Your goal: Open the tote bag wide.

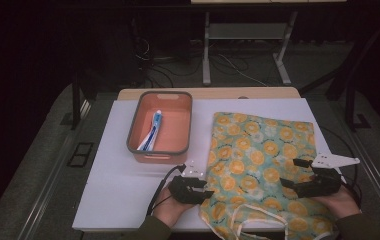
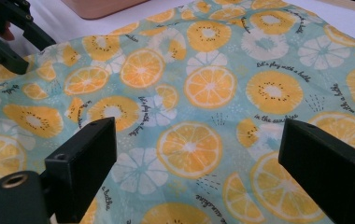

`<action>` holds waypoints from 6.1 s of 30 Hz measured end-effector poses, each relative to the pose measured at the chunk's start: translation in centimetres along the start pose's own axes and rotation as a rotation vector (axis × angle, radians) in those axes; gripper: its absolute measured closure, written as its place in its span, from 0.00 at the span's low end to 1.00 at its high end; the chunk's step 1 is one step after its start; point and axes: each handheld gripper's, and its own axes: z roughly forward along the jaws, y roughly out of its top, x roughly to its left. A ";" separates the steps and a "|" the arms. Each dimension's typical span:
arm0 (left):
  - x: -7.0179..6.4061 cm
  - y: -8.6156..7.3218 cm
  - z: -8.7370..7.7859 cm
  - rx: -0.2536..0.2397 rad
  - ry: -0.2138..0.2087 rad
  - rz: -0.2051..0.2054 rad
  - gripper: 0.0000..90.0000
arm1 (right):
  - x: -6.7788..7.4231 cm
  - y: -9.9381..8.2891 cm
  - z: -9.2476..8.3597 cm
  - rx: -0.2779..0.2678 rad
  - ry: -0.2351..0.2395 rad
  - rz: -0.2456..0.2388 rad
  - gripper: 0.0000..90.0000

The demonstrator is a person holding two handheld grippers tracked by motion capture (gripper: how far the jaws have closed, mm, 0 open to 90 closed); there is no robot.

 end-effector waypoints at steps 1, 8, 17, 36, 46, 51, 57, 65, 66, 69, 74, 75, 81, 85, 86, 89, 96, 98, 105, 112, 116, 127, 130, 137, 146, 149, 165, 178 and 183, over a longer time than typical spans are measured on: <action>-0.1 0.1 0.1 0.003 -0.001 0.011 0.68 | 0.0 0.0 0.0 0.000 0.000 0.000 0.13; 0.4 1.1 0.5 -0.003 0.033 0.072 0.99 | 0.0 0.0 0.0 -0.002 0.001 0.000 0.13; 3.0 2.7 0.8 -0.054 0.228 0.057 0.99 | 0.1 0.0 0.1 0.005 0.007 -0.001 0.13; 2.3 -1.7 -5.9 -0.130 0.080 0.030 0.31 | 6.1 1.0 3.2 0.136 0.235 -0.137 0.26; 3.7 -4.7 -8.7 -0.161 0.108 0.004 0.07 | 7.6 0.4 5.1 0.250 0.257 -0.223 0.40; 4.3 -5.0 -8.7 -0.170 0.118 -0.008 0.00 | 7.8 0.2 5.5 0.285 0.259 -0.252 0.51; 4.4 -4.9 -8.7 -0.155 0.129 0.005 0.00 | 8.0 0.5 5.8 0.296 0.258 -0.294 0.92; 4.6 -4.9 -8.9 -0.165 0.143 0.004 0.00 | 8.0 2.0 7.0 0.283 0.230 -0.269 0.99; 4.6 -4.9 -8.9 -0.165 0.143 0.003 0.00 | 8.0 2.0 7.0 0.283 0.230 -0.269 0.99; 4.6 -5.0 -9.0 -0.166 0.146 0.000 0.00 | 7.6 3.1 8.1 0.280 0.188 -0.264 0.99; 4.7 -5.0 -9.0 -0.162 0.149 -0.001 0.00 | 6.3 4.6 9.7 0.267 0.125 -0.225 0.99; 4.8 -5.0 -9.0 -0.161 0.149 -0.001 0.00 | 6.0 5.0 10.0 0.263 0.113 -0.216 0.99; 4.7 -5.0 -9.0 -0.155 0.147 0.001 0.00 | 4.5 6.3 11.5 0.245 0.057 -0.180 0.99; 4.7 -5.0 -8.9 -0.157 0.144 0.002 0.00 | 4.1 6.2 11.9 0.244 0.060 -0.173 0.89; 4.7 -5.0 -8.9 -0.157 0.143 0.002 0.00 | 4.1 6.3 11.7 0.242 0.063 -0.167 0.81; 4.7 -4.9 -8.9 -0.158 0.138 0.005 0.00 | 4.2 6.5 10.6 0.208 0.085 -0.148 0.59; 4.5 -4.9 -8.8 -0.156 0.128 0.008 0.00 | 6.1 6.6 6.8 0.141 0.164 -0.134 0.39; 4.6 -4.9 -8.8 -0.156 0.126 0.005 0.00 | 6.6 6.5 6.5 0.135 0.172 -0.144 0.38; 4.6 -4.9 -8.8 -0.155 0.126 0.002 0.00 | 10.8 5.2 5.6 0.148 0.311 -0.193 0.42; 4.6 -4.9 -8.7 -0.150 0.120 0.003 0.00 | 13.4 4.4 6.8 0.207 0.379 -0.256 0.46; 4.6 -4.9 -8.7 -0.148 0.120 0.005 0.00 | 14.8 4.2 7.5 0.230 0.422 -0.284 0.51; 4.6 -4.9 -8.6 -0.144 0.123 0.002 0.00 | 16.8 3.8 9.1 0.282 0.459 -0.351 0.80; 4.6 -4.9 -8.6 -0.144 0.124 0.003 0.00 | 16.3 4.1 8.8 0.253 0.464 -0.331 0.94; 4.6 -5.0 -8.6 -0.147 0.126 -0.001 0.00 | 14.1 6.0 6.7 0.150 0.406 -0.294 0.97; 4.7 -5.0 -8.6 -0.145 0.129 -0.005 0.00 | 5.6 8.6 5.3 0.064 0.162 -0.170 0.98; 4.7 -5.0 -8.7 -0.144 0.131 -0.006 0.00 | 3.4 8.8 5.5 0.067 0.108 -0.135 0.98; 4.8 -5.1 -8.6 -0.147 0.129 -0.012 0.00 | -6.8 5.9 9.1 0.173 -0.144 0.092 0.98; 4.9 -5.1 -8.5 -0.144 0.122 -0.013 0.00 | -7.2 5.7 8.0 0.146 -0.101 0.193 0.58; 4.8 -5.1 -8.6 -0.146 0.125 -0.014 0.00 | -4.7 7.6 5.4 0.092 -0.049 0.128 0.56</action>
